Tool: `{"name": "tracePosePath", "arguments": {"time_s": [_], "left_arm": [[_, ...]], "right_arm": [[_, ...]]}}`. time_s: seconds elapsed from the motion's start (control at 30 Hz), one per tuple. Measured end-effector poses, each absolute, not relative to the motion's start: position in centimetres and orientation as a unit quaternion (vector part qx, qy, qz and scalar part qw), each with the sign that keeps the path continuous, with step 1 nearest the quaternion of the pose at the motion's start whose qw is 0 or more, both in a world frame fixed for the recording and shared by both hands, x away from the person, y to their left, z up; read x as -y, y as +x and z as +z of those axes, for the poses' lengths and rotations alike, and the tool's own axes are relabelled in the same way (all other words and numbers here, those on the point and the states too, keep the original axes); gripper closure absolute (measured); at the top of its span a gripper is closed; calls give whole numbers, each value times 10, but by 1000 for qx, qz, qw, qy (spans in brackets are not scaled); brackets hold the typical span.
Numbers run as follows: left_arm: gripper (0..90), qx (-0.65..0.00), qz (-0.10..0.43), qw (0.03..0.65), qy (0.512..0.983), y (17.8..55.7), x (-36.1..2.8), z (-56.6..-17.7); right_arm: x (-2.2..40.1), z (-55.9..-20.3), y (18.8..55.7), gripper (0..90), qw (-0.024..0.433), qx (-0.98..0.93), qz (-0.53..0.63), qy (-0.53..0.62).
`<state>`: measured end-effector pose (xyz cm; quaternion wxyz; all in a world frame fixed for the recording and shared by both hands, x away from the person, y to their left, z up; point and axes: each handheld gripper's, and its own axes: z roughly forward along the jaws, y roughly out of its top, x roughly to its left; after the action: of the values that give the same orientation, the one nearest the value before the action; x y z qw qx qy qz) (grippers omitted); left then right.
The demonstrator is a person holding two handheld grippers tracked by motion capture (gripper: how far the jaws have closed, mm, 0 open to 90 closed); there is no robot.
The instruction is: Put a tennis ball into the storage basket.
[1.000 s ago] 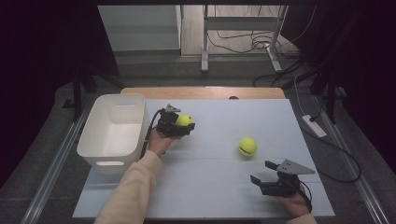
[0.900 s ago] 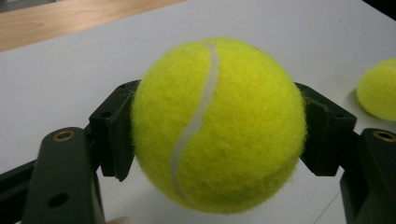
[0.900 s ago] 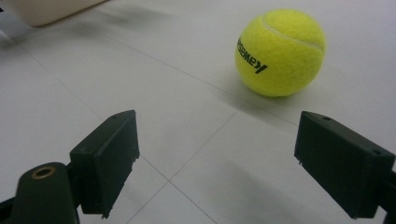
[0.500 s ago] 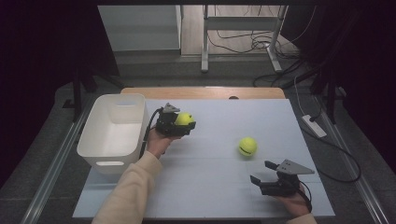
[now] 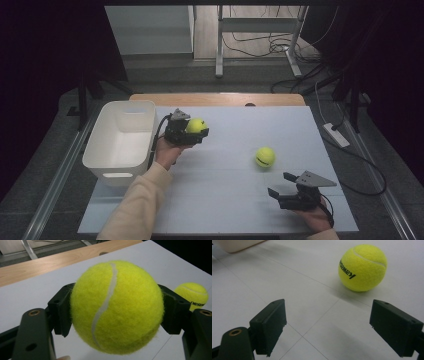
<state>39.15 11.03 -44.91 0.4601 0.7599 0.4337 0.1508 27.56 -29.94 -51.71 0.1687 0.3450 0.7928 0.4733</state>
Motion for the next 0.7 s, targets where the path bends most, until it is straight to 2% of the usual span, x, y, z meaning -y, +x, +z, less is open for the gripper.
{"name": "tracePosePath", "arguments": {"time_s": [0.7], "left_arm": [[262, -415, 166, 480, 755, 379, -112, -425]], "right_arm": [[300, -517, 276, 139, 170, -791, 473, 348]]}}
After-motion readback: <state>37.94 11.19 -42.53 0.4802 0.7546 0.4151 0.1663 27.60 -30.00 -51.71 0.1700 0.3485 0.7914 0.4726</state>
